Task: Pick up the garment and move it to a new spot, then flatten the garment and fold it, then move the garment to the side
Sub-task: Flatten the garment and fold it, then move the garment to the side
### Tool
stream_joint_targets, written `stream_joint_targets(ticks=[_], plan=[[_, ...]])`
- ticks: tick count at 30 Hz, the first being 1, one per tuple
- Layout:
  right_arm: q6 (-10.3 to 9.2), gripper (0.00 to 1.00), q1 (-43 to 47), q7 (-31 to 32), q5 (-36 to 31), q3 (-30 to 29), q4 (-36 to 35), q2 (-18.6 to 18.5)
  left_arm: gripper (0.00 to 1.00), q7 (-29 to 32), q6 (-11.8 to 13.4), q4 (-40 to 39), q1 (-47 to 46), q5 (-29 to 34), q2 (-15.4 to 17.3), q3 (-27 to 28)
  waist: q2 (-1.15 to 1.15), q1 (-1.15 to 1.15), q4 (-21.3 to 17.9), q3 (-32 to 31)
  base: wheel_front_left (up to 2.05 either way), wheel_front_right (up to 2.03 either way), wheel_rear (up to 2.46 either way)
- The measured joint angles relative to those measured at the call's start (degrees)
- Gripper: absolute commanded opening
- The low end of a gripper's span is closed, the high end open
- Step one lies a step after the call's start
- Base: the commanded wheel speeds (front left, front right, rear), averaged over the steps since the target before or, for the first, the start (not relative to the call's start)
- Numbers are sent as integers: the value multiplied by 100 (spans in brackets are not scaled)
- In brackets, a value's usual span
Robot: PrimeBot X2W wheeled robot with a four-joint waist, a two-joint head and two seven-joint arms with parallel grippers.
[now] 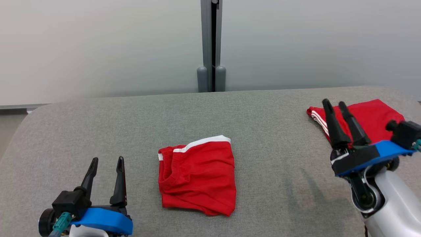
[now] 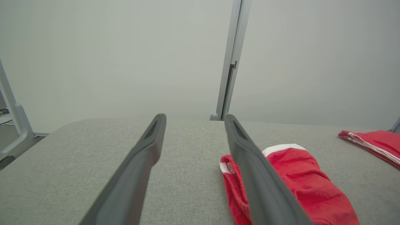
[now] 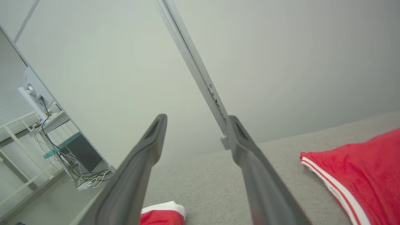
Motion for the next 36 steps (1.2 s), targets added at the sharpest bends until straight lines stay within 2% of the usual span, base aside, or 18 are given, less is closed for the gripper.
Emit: stream_joint_targets(ticks=[9, 13, 17, 24, 36], plan=[[0, 100, 1226, -7, -2377, -1693, -591, 870, 100, 0, 0, -37, 129, -2, -108, 142, 0, 1, -32, -76, 0, 0, 0], [0, 100, 1658, -5, -3344, -2037, -738, 1151, 100, 0, 0, -24, 209, -13, -138, 121, 0, 0, -20, -87, 0, 0, 0], [0, 100, 1875, -7, -3938, -2164, -766, 1341, 100, 0, 0, 8, 253, -36, -151, 75, 0, 0, -17, -87, 0, 0, 0], [1, 100, 1916, -5, -4253, -2228, -761, 1470, 100, 0, 0, 41, 258, -45, -137, -3, 0, 0, -20, -73, 0, 0, 0], [1, 100, 1905, -7, -4184, -1942, -444, 1474, 100, 0, 0, 91, 190, -88, -116, -126, 1, 0, 96, -67, 0, 0, 0]])
